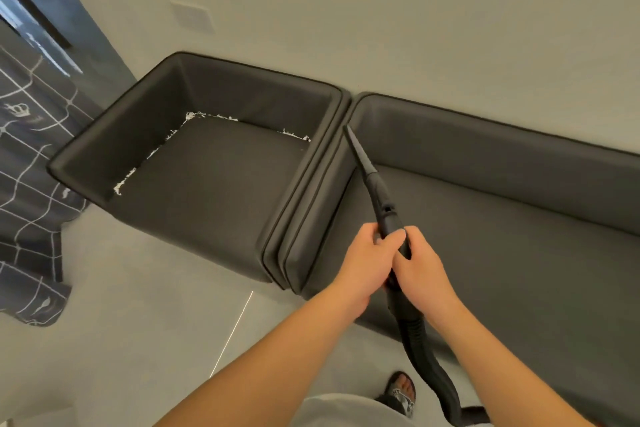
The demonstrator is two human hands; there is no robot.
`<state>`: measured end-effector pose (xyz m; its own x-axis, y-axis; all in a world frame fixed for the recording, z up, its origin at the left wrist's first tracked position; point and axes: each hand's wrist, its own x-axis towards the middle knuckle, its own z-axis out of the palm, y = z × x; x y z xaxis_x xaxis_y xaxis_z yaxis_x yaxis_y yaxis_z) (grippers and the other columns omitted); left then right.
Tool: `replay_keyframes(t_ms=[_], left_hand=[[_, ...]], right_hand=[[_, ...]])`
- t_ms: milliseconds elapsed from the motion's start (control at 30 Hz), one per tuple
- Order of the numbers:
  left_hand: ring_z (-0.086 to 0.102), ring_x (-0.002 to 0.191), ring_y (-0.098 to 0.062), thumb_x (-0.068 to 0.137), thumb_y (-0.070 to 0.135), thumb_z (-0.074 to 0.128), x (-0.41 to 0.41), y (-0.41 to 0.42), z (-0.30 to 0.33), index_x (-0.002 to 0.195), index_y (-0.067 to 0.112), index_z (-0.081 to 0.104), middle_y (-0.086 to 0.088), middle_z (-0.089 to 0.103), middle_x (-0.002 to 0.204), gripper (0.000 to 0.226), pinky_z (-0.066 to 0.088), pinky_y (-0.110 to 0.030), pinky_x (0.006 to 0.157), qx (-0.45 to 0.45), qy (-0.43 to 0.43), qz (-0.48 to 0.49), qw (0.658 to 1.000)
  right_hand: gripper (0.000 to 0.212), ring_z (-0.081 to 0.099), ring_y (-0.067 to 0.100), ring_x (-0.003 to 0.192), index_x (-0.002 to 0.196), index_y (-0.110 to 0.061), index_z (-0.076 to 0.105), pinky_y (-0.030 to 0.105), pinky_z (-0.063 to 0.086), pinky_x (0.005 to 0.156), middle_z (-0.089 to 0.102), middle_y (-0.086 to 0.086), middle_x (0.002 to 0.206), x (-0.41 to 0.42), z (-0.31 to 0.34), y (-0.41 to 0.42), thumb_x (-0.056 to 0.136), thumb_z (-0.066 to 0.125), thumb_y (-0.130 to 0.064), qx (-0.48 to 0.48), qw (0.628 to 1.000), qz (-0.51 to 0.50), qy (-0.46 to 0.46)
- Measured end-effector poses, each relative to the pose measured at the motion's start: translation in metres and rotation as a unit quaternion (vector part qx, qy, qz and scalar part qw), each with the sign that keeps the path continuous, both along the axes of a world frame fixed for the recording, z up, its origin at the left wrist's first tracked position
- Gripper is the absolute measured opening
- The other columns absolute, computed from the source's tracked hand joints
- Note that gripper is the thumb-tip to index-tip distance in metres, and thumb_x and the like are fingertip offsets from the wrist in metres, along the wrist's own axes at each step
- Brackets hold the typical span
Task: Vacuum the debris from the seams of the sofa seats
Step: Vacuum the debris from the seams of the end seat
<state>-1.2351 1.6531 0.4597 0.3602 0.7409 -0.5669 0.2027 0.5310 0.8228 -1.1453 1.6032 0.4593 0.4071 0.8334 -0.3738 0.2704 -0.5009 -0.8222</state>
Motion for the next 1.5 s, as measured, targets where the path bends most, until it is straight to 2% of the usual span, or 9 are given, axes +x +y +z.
replay_keyframes(t_ms=[100, 167, 300, 533, 700, 1067, 1233, 1400, 1500], left_hand=[[0.068, 0.104, -0.016, 0.093, 0.039, 0.061, -0.081, 0.015, -0.013, 0.121, 0.024, 0.057, 0.001, 0.07, 0.113, 0.032, 0.057, -0.035, 0.084, 0.002, 0.024, -0.03, 0.999], [0.069, 0.106, -0.017, 0.094, 0.039, 0.062, -0.133, 0.024, -0.019, 0.12, 0.023, 0.056, 0.001, 0.071, 0.114, 0.031, 0.059, -0.042, 0.09, -0.01, 0.023, -0.032, 0.999], [0.071, 0.09, -0.022, 0.097, 0.033, 0.061, -0.204, 0.045, -0.013, 0.115, 0.016, 0.055, -0.009, 0.071, 0.112, 0.026, 0.059, -0.035, 0.065, -0.043, 0.01, -0.011, 0.999], [0.054, 0.061, -0.014, 0.095, 0.037, 0.06, -0.25, 0.095, -0.005, 0.116, 0.017, 0.055, -0.005, 0.064, 0.097, 0.029, 0.042, -0.023, 0.045, -0.031, 0.026, -0.025, 0.999], [0.053, 0.063, -0.01, 0.098, 0.035, 0.057, -0.268, 0.137, -0.008, 0.119, 0.018, 0.054, 0.0, 0.063, 0.093, 0.027, 0.041, -0.021, 0.045, -0.042, 0.041, -0.048, 0.997], [0.047, 0.044, -0.021, 0.094, 0.04, 0.062, -0.291, 0.292, -0.024, 0.111, 0.01, 0.054, -0.011, 0.058, 0.073, 0.034, 0.041, -0.03, 0.045, -0.012, 0.105, -0.139, 0.985], [0.058, 0.058, -0.019, 0.095, 0.041, 0.061, -0.31, 0.337, -0.038, 0.11, 0.017, 0.058, -0.012, 0.071, 0.104, 0.028, 0.052, -0.035, 0.061, -0.023, 0.075, -0.194, 0.978], [0.069, 0.091, -0.027, 0.088, 0.046, 0.061, -0.354, 0.373, -0.055, 0.111, 0.019, 0.061, -0.006, 0.071, 0.108, 0.036, 0.058, -0.047, 0.09, -0.02, 0.102, -0.263, 0.959], [0.068, 0.101, -0.024, 0.092, 0.04, 0.062, -0.399, 0.403, -0.066, 0.114, 0.016, 0.059, -0.005, 0.068, 0.111, 0.032, 0.056, -0.043, 0.091, 0.002, 0.113, -0.32, 0.941]], right_hand=[[0.009, 0.064, 0.016, 0.066, 0.1, -0.026, 0.053, 0.042, 0.052, 0.063, 0.068, -0.003, 0.076, -0.08, -0.016, 0.009, 0.098, 0.059, -0.019, 0.006, 1.0, 0.019, 0.006], [0.012, 0.065, 0.017, 0.069, 0.101, -0.032, 0.05, 0.04, 0.05, 0.062, 0.069, -0.004, 0.077, -0.129, -0.021, 0.016, 0.097, 0.059, -0.025, -0.009, 0.999, 0.038, 0.0], [0.013, 0.068, 0.014, 0.066, 0.098, -0.037, 0.047, 0.038, 0.052, 0.062, 0.069, -0.004, 0.075, -0.197, -0.016, 0.036, 0.097, 0.059, -0.032, -0.044, 0.997, 0.058, -0.022], [0.005, 0.07, 0.03, 0.066, 0.104, -0.018, 0.057, 0.05, 0.06, 0.072, 0.071, 0.015, 0.082, -0.258, 0.0, 0.084, 0.101, 0.054, -0.016, -0.014, 0.993, -0.047, 0.106], [0.007, 0.067, 0.031, 0.067, 0.105, -0.013, 0.057, 0.059, 0.06, 0.071, 0.069, 0.024, 0.093, -0.275, -0.01, 0.129, 0.101, 0.055, -0.018, -0.031, 0.983, -0.077, 0.166], [0.016, 0.073, 0.031, 0.068, 0.114, -0.017, 0.051, 0.041, 0.061, 0.066, 0.073, 0.016, 0.078, -0.286, -0.025, 0.264, 0.104, 0.053, -0.029, -0.035, 0.976, -0.022, 0.213], [0.022, 0.068, 0.036, 0.059, 0.11, -0.013, 0.052, 0.05, 0.06, 0.068, 0.069, 0.014, 0.07, -0.319, -0.031, 0.298, 0.104, 0.05, -0.034, -0.042, 0.983, -0.084, 0.16], [0.022, 0.069, 0.035, 0.061, 0.101, -0.016, 0.055, 0.056, 0.06, 0.069, 0.071, 0.018, 0.073, -0.384, -0.05, 0.323, 0.102, 0.052, -0.038, -0.08, 0.979, -0.17, 0.084], [0.02, 0.068, 0.027, 0.054, 0.099, -0.017, 0.054, 0.053, 0.058, 0.068, 0.069, 0.012, 0.063, -0.451, -0.064, 0.345, 0.1, 0.054, -0.037, -0.085, 0.971, -0.218, 0.045]])
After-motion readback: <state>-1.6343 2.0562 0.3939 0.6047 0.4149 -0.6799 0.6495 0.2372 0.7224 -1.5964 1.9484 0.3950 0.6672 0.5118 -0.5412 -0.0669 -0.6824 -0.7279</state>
